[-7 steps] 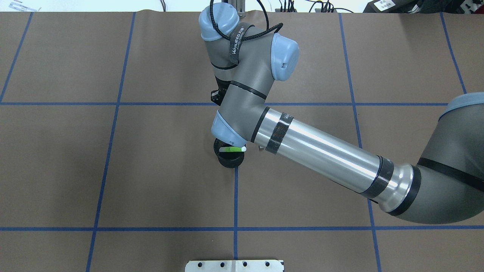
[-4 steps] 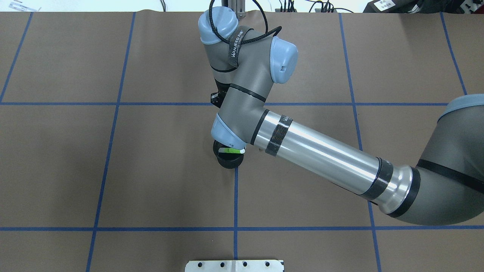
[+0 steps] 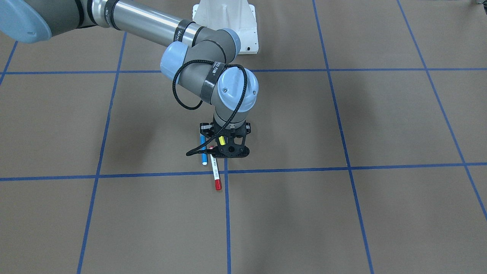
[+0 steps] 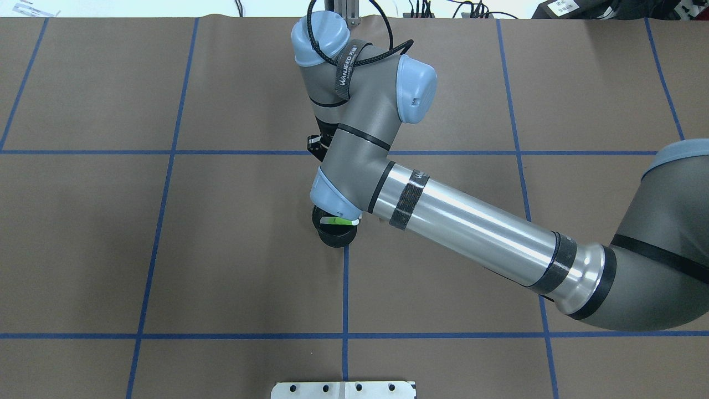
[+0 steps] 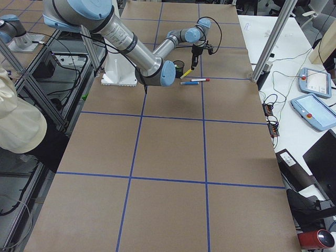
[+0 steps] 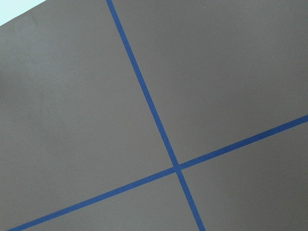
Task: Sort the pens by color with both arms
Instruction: 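Retract the right arm while the left arm swings toward the cup, then move the left gripper over the black pen cup, then align the left gripper above the green highlighter in the cup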
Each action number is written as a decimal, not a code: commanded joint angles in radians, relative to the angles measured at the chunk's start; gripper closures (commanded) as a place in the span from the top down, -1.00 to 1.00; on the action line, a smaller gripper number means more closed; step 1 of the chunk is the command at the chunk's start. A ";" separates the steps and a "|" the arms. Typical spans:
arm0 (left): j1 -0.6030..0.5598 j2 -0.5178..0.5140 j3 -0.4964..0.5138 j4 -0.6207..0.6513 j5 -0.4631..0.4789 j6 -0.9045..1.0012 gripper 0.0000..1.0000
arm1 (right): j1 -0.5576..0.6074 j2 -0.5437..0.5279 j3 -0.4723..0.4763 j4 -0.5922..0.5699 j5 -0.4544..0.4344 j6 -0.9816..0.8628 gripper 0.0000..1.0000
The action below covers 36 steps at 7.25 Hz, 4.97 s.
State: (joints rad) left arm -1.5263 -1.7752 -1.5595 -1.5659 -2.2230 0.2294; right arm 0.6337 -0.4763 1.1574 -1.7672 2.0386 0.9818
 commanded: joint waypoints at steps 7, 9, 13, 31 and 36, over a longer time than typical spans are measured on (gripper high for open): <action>0.258 -0.212 -0.422 0.390 -0.023 -0.714 0.98 | 0.236 -0.532 0.549 -0.012 0.097 -0.275 0.99; 0.459 -0.288 -0.481 0.399 0.058 -1.056 0.98 | 0.337 -0.632 0.629 -0.095 0.107 -0.488 0.98; 0.879 -0.580 -0.397 0.472 0.300 -1.630 1.00 | 0.524 -0.829 0.648 -0.127 0.109 -0.921 0.98; 1.149 -0.840 0.062 0.371 0.608 -2.078 -0.26 | 0.578 -0.883 0.648 -0.124 0.117 -1.014 0.99; 1.149 -0.845 0.056 0.374 0.606 -2.076 -0.89 | 0.583 -0.881 0.648 -0.124 0.117 -1.014 0.98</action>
State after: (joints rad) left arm -0.3774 -2.6178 -1.4983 -1.1931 -1.6156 -1.8481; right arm 1.2155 -1.3589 1.8048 -1.8914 2.1552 -0.0322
